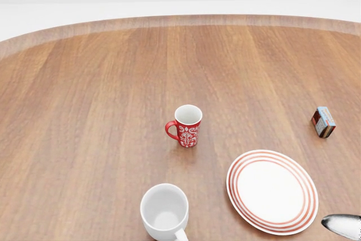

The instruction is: Put the white mug on the plate.

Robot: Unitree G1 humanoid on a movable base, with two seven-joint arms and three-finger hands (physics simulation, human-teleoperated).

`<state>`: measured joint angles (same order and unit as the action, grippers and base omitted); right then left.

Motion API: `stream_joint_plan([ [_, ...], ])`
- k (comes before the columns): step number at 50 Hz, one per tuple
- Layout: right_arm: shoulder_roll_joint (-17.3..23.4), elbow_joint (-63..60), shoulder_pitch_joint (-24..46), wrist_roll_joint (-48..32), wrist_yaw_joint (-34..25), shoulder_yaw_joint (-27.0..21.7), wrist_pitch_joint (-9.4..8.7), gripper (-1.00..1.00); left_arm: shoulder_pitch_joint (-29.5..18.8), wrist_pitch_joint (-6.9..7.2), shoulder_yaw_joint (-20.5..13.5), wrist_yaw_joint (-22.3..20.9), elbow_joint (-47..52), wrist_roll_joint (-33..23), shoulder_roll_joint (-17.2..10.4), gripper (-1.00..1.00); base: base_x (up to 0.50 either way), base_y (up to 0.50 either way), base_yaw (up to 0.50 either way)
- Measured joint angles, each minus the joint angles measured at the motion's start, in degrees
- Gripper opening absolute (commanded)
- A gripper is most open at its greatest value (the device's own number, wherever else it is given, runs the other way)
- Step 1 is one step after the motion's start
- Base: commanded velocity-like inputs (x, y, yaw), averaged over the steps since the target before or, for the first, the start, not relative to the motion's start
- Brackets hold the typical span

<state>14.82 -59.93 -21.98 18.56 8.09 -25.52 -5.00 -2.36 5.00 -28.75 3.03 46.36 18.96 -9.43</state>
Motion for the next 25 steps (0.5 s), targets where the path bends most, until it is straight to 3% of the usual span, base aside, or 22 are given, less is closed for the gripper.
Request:
stream_joint_plan([
  [8,-0.49,-0.02,0.98,-2.07,-0.99,1.68,0.00,1.00,0.04,0.00,-0.01,0.03,0.12,-0.01,-0.05,1.00,0.00,0.00,0.00],
  [12,1.87,0.00,2.49,-1.71,0.23,2.24,0.00,1.00,0.02,0.00,0.03,0.02,0.20,-0.13,-0.08,1.00,0.00,0.00,0.00],
  [15,6.67,0.03,5.20,0.29,3.00,2.74,0.00,1.00,0.00,0.00,0.17,0.00,0.21,-0.31,-0.06,1.00,0.00,0.00,0.00],
  [19,17.31,0.06,11.76,8.24,9.68,2.54,0.00,1.00,-0.05,0.00,0.37,-0.01,0.29,-0.51,-0.01,1.00,0.00,0.00,0.00],
  [22,24.66,0.09,20.17,15.25,13.59,3.62,0.00,1.00,-0.05,0.00,0.54,-0.06,0.25,-0.67,0.06,1.00,0.00,0.00,0.00],
  [25,29.83,0.77,30.45,17.02,11.97,8.51,0.00,1.00,-0.13,0.00,0.67,-0.07,0.20,-0.80,0.05,1.00,0.00,0.00,0.00],
])
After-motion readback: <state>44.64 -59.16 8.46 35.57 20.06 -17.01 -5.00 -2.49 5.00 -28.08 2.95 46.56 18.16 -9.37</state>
